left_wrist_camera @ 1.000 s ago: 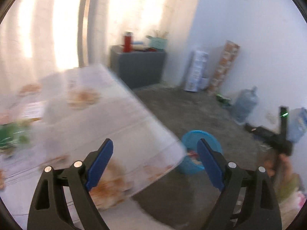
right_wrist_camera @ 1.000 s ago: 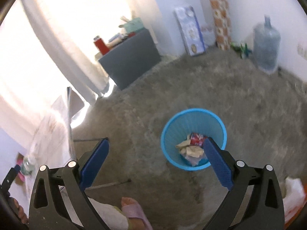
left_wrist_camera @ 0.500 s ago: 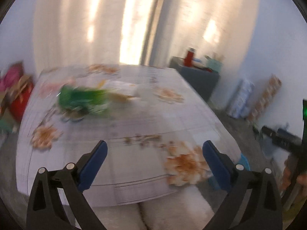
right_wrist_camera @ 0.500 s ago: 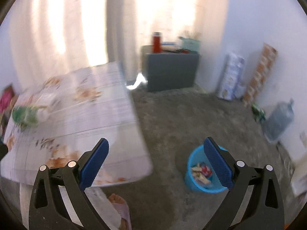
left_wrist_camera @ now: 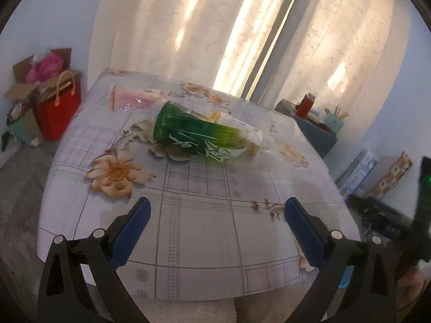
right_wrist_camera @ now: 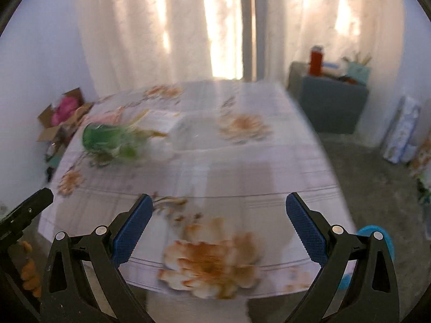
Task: Collect trash
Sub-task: 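Turn both grippers back toward the table, then grasp the green scream bottle with the left gripper and lift it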
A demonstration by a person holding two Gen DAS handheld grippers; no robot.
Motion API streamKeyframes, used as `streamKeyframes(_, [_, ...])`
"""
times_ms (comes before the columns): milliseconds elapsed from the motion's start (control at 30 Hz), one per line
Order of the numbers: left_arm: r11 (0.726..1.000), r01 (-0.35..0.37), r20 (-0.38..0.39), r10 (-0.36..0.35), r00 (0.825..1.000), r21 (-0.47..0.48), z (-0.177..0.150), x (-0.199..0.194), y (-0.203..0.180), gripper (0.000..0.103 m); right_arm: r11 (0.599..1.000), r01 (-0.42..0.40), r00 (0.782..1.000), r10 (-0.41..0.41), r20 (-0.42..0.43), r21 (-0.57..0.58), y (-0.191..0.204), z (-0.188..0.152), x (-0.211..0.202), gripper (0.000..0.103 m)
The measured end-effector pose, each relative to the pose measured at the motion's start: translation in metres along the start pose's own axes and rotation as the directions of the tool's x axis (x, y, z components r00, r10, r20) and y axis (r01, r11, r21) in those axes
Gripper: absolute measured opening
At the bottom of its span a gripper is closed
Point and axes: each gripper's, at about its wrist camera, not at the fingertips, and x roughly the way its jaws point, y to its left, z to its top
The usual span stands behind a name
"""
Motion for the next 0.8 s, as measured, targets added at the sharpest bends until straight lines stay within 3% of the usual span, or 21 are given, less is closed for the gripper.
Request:
streamKeyframes(300, [0.998,0.043,0.006,-0.043,0.999,-0.048,0.027,0.010,0.037,0.097,0.990,-0.134,0.987,0.138,-0.086,0.049,0.040,-0.001,0.026,0.095])
streamKeyframes(467, [1.000,-0.013,0.006,0.013,1.000,-0.024,0.059,0.026,0.045,0.097,0.981,-0.173,0.978,0.181,-0.105,0.083,0.036,0.000,0.034,0.095])
streamKeyframes(600, [0.997,-0.053,0.032,0.051,0.998,0.058,0.090,0.042,0.041,0.097,0.976,-0.185,0.973,0.198,-0.115,0.115,0.024,-0.002,0.039,0.095])
streamKeyframes(667, [0.991,-0.092,0.043,0.088,0.995,0.095,0.106,0.054,0.039,0.094,0.972,-0.189,0.971,0.206,-0.119,0.137,0.017,-0.003,0.042,0.095])
streamKeyframes(800, [0.982,-0.143,-0.012,0.145,0.989,0.122,0.138,0.096,0.040,0.072,0.963,-0.206,0.966,0.228,-0.120,0.173,0.008,-0.003,0.044,0.095])
